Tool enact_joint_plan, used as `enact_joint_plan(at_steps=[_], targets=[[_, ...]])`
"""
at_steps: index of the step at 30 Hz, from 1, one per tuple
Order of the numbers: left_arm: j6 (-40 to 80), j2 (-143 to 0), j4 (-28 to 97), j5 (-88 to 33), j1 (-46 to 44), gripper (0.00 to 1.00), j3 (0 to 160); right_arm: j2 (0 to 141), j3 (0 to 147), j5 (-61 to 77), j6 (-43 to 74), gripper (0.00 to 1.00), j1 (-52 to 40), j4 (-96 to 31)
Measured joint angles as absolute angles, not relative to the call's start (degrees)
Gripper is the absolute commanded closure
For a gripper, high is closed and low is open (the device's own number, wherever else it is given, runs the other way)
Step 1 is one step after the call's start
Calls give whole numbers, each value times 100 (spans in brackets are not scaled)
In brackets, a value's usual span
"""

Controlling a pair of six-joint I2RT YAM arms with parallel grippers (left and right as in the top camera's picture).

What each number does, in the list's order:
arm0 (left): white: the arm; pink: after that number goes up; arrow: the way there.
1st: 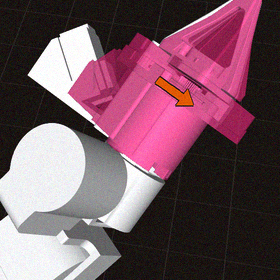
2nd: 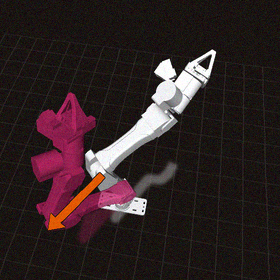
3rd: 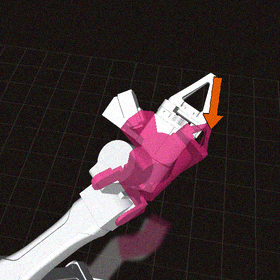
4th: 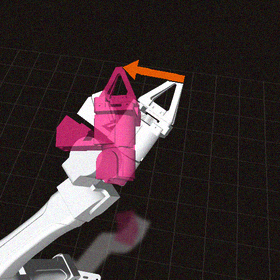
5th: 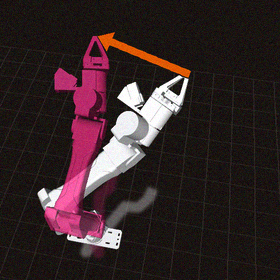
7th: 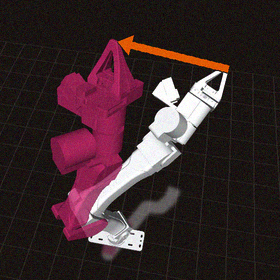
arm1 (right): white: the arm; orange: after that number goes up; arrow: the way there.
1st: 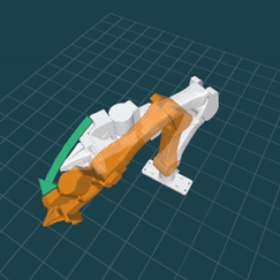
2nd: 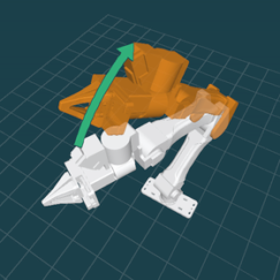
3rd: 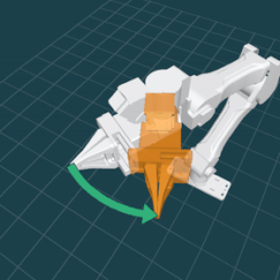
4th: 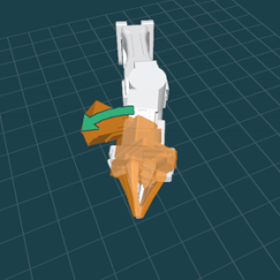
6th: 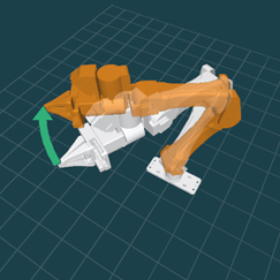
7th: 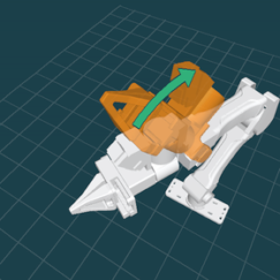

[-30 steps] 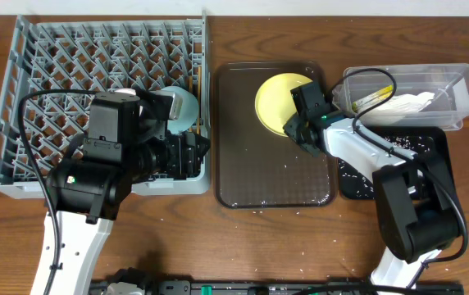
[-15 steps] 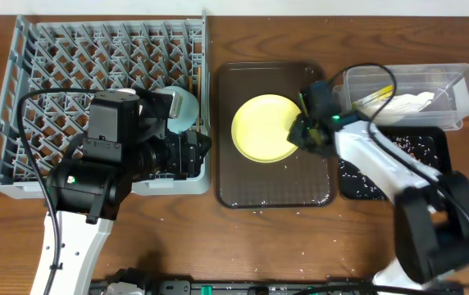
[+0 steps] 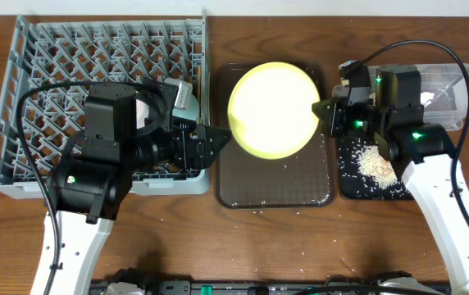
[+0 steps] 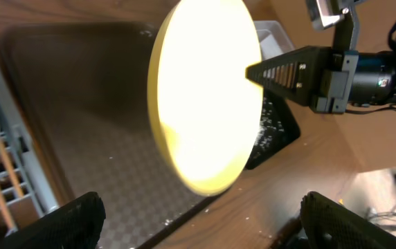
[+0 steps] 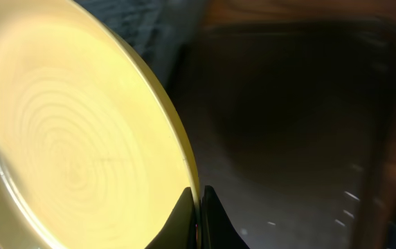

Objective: Sort waste into correct bins and load items into the dishwasher
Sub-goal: 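Hand the yellow plate from right gripper to left gripper, then carry the yellow plate with left gripper into the rack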

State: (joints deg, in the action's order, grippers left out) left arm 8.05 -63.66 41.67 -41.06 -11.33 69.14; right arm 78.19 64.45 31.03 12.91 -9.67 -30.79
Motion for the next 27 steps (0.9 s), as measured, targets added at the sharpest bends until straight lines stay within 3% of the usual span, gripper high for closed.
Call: enact_joint_plan(at_steps=[6,11,14,15,17,22,27], targets=[[882,-6366,4141,-4318,-1133,9,6914,7793,6442,4383,862,99,-1000,-2847],[939,-6366,4132,-4357,-1133,64,6914,7793,6442,5323,711,99,-1160,-2397],[884,-6366,4121,-4390,-1135,81,6914,7793,6442,5518,711,99,-1310,-2257],[893,-6366,4119,-4401,-1133,92,6914,7793,6442,5544,711,99,-1350,-2239],[884,-6366,4132,-4381,-1135,92,6914,7793,6442,5518,707,97,-1439,-2213],[875,-6361,4195,-3948,-1120,93,6912,7782,6445,5236,742,45,-1549,-2331],[714,-6066,4582,-2121,-1129,93,6914,7782,6442,4123,834,34,-1459,-2897]])
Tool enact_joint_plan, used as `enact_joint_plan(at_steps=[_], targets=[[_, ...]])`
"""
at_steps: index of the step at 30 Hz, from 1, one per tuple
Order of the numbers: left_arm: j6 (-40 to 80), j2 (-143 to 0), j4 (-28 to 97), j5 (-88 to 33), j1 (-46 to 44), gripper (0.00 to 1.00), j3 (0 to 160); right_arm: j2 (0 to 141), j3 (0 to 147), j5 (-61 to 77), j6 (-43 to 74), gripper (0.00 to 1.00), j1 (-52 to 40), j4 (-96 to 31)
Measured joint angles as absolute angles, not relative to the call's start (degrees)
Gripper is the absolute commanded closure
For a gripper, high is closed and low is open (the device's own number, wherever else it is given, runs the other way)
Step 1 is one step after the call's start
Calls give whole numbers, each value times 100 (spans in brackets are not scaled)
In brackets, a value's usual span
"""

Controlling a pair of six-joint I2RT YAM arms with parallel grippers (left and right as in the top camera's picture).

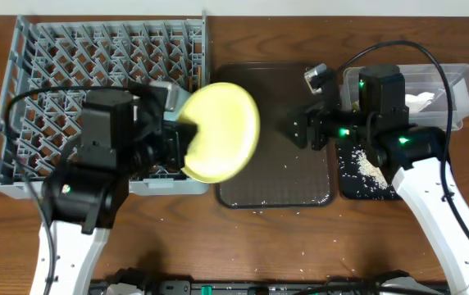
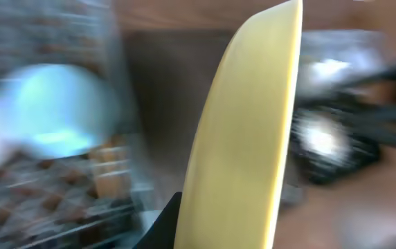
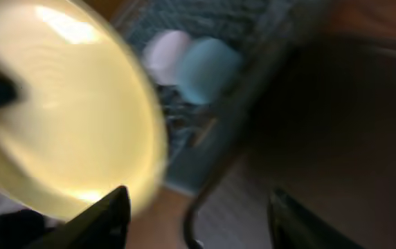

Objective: Sort waste into correct bins and load items into the dishwasher
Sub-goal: 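Carry the yellow plate with left gripper into the rack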

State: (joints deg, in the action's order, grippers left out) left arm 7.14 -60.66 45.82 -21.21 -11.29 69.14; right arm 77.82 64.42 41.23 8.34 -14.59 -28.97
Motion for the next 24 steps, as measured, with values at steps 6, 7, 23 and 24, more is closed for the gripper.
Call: enact_joint_plan(at_steps=[6,7,23,24], targets=[[141,-5365,4353,1151,-1129,93,6928,7782,6442,3247,880,31,-1240,-3070],[1,-5290,4211,1664,-1129,93,6943,7782,6442,3140,880,30,-1223,-3068],[-2377,-7491,2757,4108,-416,92,7096,7782,6442,2705,884,30,-1223,-3242],[-2412,-7658,2668,4108,-357,92,7096,7782,6442,2700,884,29,-1223,-3260]])
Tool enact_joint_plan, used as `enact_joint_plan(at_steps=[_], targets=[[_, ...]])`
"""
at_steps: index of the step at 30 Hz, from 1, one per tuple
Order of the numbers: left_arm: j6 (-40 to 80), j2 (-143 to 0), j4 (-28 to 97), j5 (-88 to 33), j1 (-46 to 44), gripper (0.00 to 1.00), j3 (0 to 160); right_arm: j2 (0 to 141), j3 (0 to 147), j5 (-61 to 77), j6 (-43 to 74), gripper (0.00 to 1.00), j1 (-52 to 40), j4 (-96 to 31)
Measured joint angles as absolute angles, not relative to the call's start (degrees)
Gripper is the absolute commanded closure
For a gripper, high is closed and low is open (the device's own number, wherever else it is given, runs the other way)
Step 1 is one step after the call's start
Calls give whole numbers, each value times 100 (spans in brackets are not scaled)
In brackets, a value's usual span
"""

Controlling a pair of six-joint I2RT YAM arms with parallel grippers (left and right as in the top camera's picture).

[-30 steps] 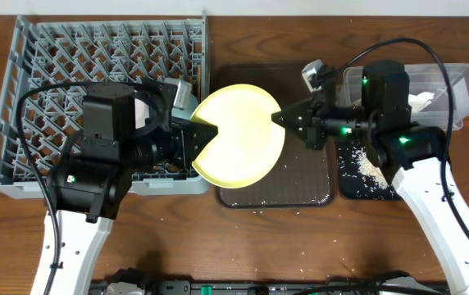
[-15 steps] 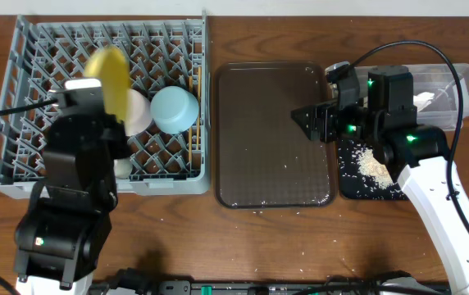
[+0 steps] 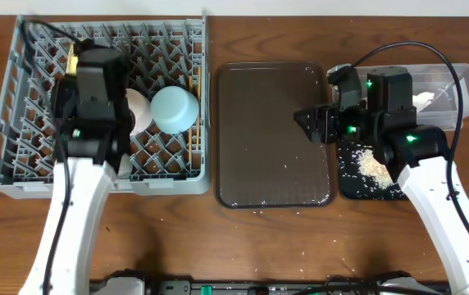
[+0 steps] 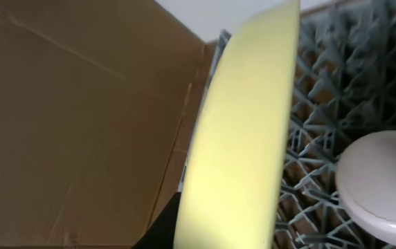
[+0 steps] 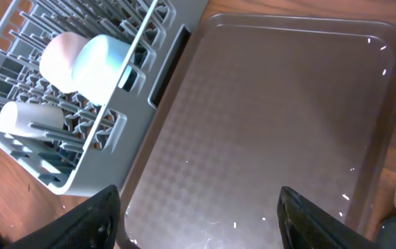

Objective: Sort waste into correct bins and load items into the dishwasher
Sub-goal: 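Carry the yellow plate with left gripper into the rack, then stand the yellow plate upright in the rack and release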

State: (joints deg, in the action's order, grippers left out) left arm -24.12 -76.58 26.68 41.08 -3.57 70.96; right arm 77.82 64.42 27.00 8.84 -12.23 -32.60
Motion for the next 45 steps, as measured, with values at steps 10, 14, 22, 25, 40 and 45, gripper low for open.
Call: enact_joint_plan(at_steps=[10,14,22,25,40,45], targets=[[-2436,-8831,2202,3500,196,92,7096,7782,6442,2694,893,29,-1223,-3409],[-2373,-9067,2196,2980,464,92,7096,7782,6442,2694,893,28,-1223,-3409],[-2272,-9183,2154,2390,799,88,7098,7782,6442,2694,893,28,-1223,-3406],[-2231,-9185,2139,2287,856,73,7098,7782,6442,2694,895,28,-1223,-3406],[-2261,-9362,2147,2375,882,92,7100,7782,6442,2694,895,28,-1223,-3413],[-2259,-9362,2018,2644,821,92,7098,7782,6442,2694,895,28,-1223,-3433]])
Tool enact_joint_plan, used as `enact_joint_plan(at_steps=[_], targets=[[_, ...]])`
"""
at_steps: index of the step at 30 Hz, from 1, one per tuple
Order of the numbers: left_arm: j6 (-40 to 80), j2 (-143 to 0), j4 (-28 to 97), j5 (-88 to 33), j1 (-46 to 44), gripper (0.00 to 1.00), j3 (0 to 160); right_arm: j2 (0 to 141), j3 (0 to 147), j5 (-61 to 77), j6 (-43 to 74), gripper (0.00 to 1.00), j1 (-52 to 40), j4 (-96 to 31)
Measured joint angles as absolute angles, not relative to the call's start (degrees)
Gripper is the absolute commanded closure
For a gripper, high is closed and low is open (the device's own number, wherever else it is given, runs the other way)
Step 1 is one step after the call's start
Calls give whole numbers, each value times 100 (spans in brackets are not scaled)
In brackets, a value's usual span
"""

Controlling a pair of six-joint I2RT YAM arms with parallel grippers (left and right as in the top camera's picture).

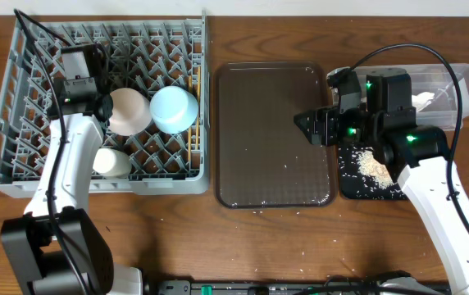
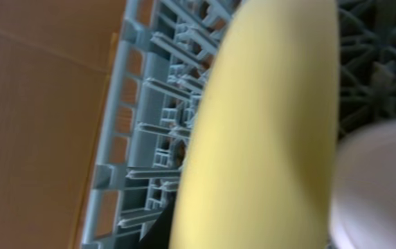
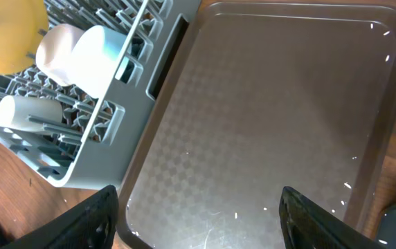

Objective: Sort waste into correct bins and load items into the dishwasher
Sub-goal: 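Stand the yellow plate upright in the rack and release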

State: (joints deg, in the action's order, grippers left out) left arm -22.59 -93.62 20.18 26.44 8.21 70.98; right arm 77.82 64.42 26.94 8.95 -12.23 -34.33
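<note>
The yellow plate [image 2: 260, 124] stands on edge over the grey dishwasher rack [image 1: 29, 49], blurred and filling the left wrist view. My left gripper [image 2: 184, 235] is shut on its rim at the rack's back left; only a dark fingertip shows beside the plate. The overhead view hides the plate under the left wrist [image 1: 79, 78]. A corner of the plate also shows in the right wrist view. My right gripper [image 3: 198, 232] hangs open and empty above the brown tray [image 1: 273, 164].
A beige cup [image 1: 128, 111], a blue cup [image 1: 175, 108] and a white cup [image 1: 111, 161] sit upside down in the rack. A black bin [image 1: 353, 184] with pale crumbs and a clear bin [image 1: 443, 115] with white scraps stand right of the tray.
My left gripper has moved with the plate toward the rack's back left and sits lower among the tines. The right arm has barely moved.
My right gripper held the plate over the tray while the left one stood open beside it. Then the left gripper had the plate at the rack's edge and the right was open. It then held it above the rack, and now holds it down among the tines.
</note>
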Motion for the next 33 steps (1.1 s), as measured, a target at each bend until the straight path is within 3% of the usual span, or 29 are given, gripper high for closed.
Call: enact_joint_plan(at_steps=[12,20,22,23,30,33], targets=[[-2250,-9362,1940,2692,873,92,7096,7782,6442,2696,895,28,-1223,-3444],[-2252,-9585,1951,2689,873,83,7096,7782,6442,2694,895,28,-1223,-3446],[-2257,-9679,1951,2692,873,63,7089,7782,6442,2694,893,27,-1223,-3450],[-2228,-9703,1951,2694,875,58,7083,7782,6442,2694,895,27,-1223,-3450],[-2270,-9719,1953,2694,888,30,7065,7782,6442,2694,895,28,-1223,-3454],[-2231,-9719,1951,2698,873,23,7065,7782,6442,2694,895,28,-1223,-3470]])
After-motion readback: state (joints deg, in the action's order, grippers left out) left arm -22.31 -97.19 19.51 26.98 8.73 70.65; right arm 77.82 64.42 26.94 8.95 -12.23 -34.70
